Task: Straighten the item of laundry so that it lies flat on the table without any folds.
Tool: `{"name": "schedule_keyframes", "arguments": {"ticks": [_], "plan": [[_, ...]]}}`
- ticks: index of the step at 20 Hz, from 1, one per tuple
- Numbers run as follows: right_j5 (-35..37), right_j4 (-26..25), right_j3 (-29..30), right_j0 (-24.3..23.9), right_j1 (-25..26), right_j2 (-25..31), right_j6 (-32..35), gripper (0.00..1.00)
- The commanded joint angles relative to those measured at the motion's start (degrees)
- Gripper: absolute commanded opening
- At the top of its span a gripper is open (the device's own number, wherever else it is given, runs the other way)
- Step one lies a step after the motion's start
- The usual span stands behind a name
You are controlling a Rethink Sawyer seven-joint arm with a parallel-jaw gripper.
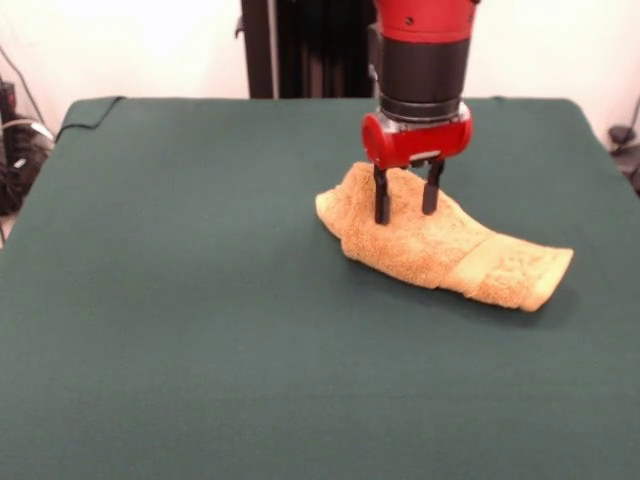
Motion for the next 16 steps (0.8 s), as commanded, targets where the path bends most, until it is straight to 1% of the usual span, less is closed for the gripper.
{"name": "schedule_keyframes", "arguments": {"ticks": [1, 5, 6, 10, 13, 15, 16], "plan": [[4.6, -3.5, -3.5, 3.0, 1.6, -0.2, 1.4, 1.0], [6.3, -3.7, -4.0, 3.5, 1.5, -0.7, 1.4, 1.0], [7.5, -4.3, -4.4, 3.7, 1.0, -0.8, 0.2, 1.0], [8.8, -4.0, -3.9, 3.8, -0.2, -0.6, 0.1, 1.0], [11.6, -3.3, -2.7, 3.9, -2.8, -0.5, -0.5, 1.0], [12.2, -3.2, -1.7, 3.6, -4.2, -0.2, -0.8, 1.0], [12.3, -3.2, -1.8, 3.6, -4.1, -0.1, -0.7, 1.0]]}}
